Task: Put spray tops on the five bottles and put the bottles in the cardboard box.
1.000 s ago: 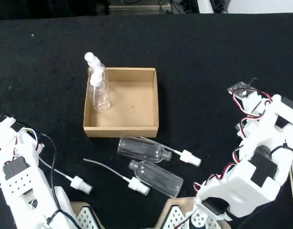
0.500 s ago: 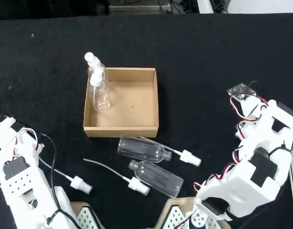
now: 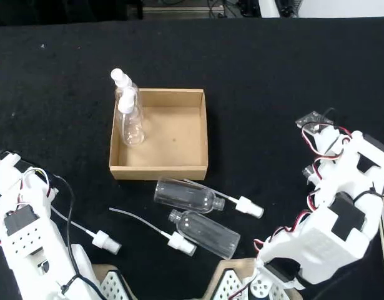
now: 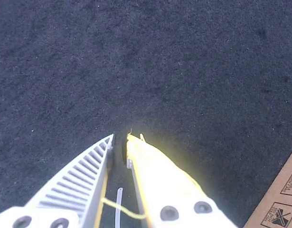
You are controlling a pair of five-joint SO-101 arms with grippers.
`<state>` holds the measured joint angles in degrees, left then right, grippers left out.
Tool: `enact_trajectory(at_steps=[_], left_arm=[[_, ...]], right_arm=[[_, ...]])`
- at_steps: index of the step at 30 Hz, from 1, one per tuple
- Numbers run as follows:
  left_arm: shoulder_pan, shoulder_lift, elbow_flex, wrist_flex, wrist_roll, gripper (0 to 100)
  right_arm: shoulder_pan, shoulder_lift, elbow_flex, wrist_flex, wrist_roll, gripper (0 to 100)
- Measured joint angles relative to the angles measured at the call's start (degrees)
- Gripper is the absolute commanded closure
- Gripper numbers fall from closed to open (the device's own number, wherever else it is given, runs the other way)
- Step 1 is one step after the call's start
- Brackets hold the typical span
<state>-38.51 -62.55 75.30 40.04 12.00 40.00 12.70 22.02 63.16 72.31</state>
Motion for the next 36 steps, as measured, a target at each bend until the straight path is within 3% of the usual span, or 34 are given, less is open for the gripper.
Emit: enact_trajectory(at_steps=[8, 14, 20, 27, 32, 36], left_arm=[[0.0, 0.0, 0.0, 0.0, 0.0, 97], [0.0, 0.0, 0.0, 0.0, 0.0, 97], [0.0, 0.0, 0.0, 0.0, 0.0, 97], [0.0, 0.0, 0.0, 0.0, -1.9, 97], [0.1, 0.0, -2.2, 1.8, -9.7, 97], [3.9, 0.0, -8.6, 9.1, -19.2, 97]], right_arm=[[0.2, 0.1, 1.2, 0.2, 8.2, 76.1], [0.3, 0.0, 1.1, -0.1, 9.5, 99.2], [0.3, -2.3, 0.7, 6.6, 6.9, 98.8], [-3.2, -19.7, -3.5, 20.4, -5.8, 98.8], [-11.0, -35.3, -3.5, 20.5, -25.1, 98.7], [-17.9, -44.1, -1.8, 19.4, -41.3, 98.7]])
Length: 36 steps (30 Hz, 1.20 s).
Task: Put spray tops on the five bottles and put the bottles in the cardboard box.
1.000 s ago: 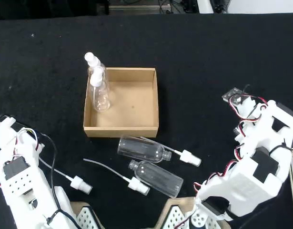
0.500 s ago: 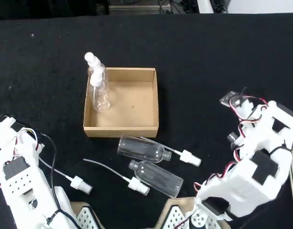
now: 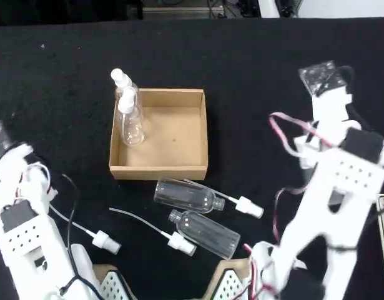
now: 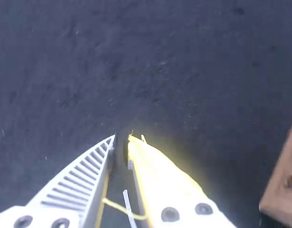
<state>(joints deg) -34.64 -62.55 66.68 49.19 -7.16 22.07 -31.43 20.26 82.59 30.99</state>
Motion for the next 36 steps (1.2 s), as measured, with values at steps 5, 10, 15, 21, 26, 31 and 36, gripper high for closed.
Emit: enact_trajectory(at_steps=[5, 10, 15, 21, 26, 31, 36], left_arm=[[6.1, 0.0, -4.7, 12.7, -20.0, 89], [11.2, 0.0, -5.4, 26.8, -45.5, 74], [16.2, -0.4, -5.7, 37.4, -68.5, 76], [23.5, -0.6, -4.0, 37.9, -72.4, 76], [28.7, -1.3, 2.5, 33.0, -72.4, 76], [31.1, -1.4, 11.4, 24.4, -72.1, 76], [31.2, -1.3, 14.6, 19.8, -68.9, 76]], right_arm=[[-6.6, -2.7, 7.7, -0.9, -7.5, 98.7], [-7.0, -2.7, 13.9, -5.4, -7.9, 98.7], [-2.2, -2.7, 14.1, -6.2, -5.6, 98.7], [10.3, -2.7, 14.1, -6.2, 4.4, 98.7], [17.1, -2.7, 14.1, -6.2, 10.6, 98.7], [19.3, -2.7, 14.1, -6.2, 12.7, 98.7], [19.6, -2.7, 14.1, -6.2, 12.7, 98.7]])
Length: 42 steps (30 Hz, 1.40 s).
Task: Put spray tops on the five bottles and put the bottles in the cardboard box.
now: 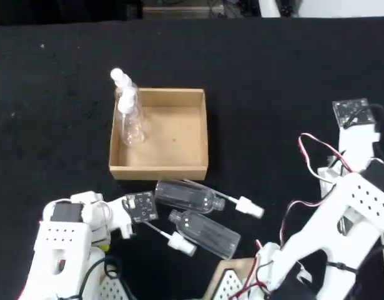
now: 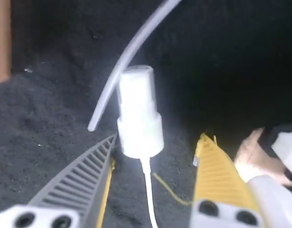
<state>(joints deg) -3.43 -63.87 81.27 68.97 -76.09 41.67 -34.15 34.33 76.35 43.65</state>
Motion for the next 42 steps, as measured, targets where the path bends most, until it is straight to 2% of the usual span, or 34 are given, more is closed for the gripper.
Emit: enact_trajectory(at_steps=[7, 14, 20, 24, 29, 32, 39, 42], left_arm=[[0.4, 0.3, 0.0, -0.5, 3.6, 76], [0.7, 0.6, -1.8, 0.4, 11.5, 76], [2.8, 0.6, -2.6, 1.8, 12.2, 76], [2.7, 0.6, -1.5, 0.4, 12.5, 84], [3.3, 0.6, -1.5, 0.4, 17.0, 97], [3.1, 0.4, -3.5, 3.3, 17.1, 96], [3.0, 0.6, -15.5, 17.5, 15.8, 96], [-0.4, 0.6, -20.4, 19.9, 15.8, 96]], right_arm=[[0.0, 0.0, 0.0, 0.0, 0.0, 98.7], [0.0, 0.0, 0.0, 0.0, 0.0, 98.7], [0.0, 0.0, 0.0, 0.0, 0.0, 98.7], [0.0, 0.0, 0.0, 0.0, 0.0, 98.7], [0.0, 0.0, 0.0, 0.0, 0.0, 98.7], [0.0, 0.0, 0.0, 0.0, 0.0, 98.7], [0.0, 0.0, 0.0, 0.0, 0.0, 98.8], [0.0, 0.0, 0.2, 0.1, -0.7, 98.8]])
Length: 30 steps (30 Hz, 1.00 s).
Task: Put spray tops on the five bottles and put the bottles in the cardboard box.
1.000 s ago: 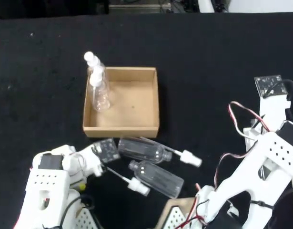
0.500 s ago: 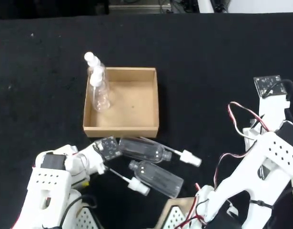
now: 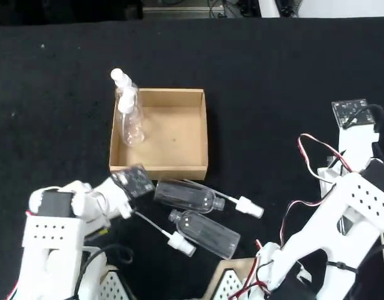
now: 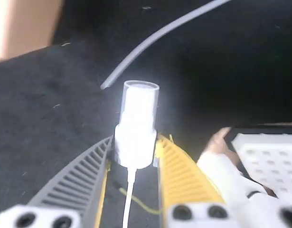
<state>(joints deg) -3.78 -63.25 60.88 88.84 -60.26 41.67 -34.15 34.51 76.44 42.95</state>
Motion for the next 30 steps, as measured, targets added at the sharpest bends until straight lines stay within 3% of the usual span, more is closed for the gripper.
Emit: enact_trajectory(at_steps=[6, 11, 14, 21, 25, 30], left_arm=[[-12.1, 0.0, -10.1, 0.9, 0.1, 96], [-17.7, 0.0, -20.7, 0.9, 6.2, 96], [-17.7, 0.0, -26.5, -1.0, 14.3, 96], [-17.7, 0.0, -35.1, -16.6, 41.4, 96], [-17.1, 0.0, -36.2, -25.3, 54.4, 96], [-11.9, 0.0, -36.4, -35.2, 63.7, 96]], right_arm=[[-1.3, -6.0, 0.0, 1.8, -5.2, 98.8], [-13.1, -15.9, 0.0, 4.5, -13.8, 98.8], [-22.2, -21.2, 0.0, 3.7, -21.9, 98.8], [-41.9, -29.0, 0.8, -6.6, -38.9, 98.7], [-51.0, -31.3, 7.8, -16.4, -42.3, 98.7], [-60.4, -35.7, 20.9, -30.7, -43.2, 98.8]])
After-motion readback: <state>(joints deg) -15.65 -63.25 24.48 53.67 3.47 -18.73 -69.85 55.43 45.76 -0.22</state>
